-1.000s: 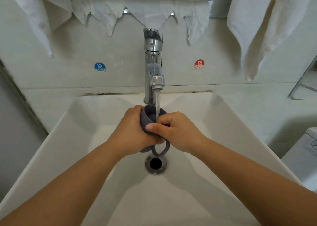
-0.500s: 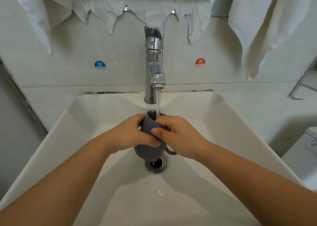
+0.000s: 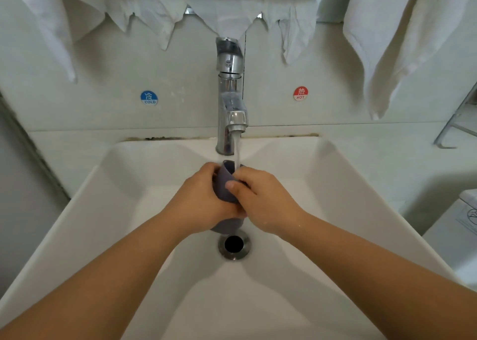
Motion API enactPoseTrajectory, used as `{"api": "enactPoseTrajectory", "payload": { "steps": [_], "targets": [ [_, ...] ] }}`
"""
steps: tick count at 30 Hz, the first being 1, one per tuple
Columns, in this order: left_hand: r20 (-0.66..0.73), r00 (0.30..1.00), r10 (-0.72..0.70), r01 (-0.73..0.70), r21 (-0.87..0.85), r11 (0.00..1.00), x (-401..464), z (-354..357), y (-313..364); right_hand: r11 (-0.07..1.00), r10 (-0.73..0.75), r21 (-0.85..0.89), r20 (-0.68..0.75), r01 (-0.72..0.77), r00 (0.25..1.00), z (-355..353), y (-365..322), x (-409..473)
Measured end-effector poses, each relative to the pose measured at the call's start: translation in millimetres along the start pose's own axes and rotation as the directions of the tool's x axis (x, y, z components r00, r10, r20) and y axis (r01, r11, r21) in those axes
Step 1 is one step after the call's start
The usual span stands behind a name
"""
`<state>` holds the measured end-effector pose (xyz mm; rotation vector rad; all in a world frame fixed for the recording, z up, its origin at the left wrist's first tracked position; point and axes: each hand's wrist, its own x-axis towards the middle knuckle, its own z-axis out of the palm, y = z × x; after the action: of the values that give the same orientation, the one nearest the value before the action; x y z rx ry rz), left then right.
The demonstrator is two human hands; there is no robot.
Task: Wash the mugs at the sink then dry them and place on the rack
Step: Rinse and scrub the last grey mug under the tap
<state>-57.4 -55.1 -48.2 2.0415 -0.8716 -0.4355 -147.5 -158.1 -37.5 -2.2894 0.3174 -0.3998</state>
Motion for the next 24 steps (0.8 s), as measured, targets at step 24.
{"api": "enactPoseTrajectory", "payload": {
  "steps": [24],
  "targets": [
    [-0.047, 0.998, -0.039, 0.045, 0.126, 0.991, -2.5, 20.6, 1.7, 0.981, 0.115, 0.167, -0.075, -0.101, 0.990, 2.0, 2.9, 1.9]
  ]
}}
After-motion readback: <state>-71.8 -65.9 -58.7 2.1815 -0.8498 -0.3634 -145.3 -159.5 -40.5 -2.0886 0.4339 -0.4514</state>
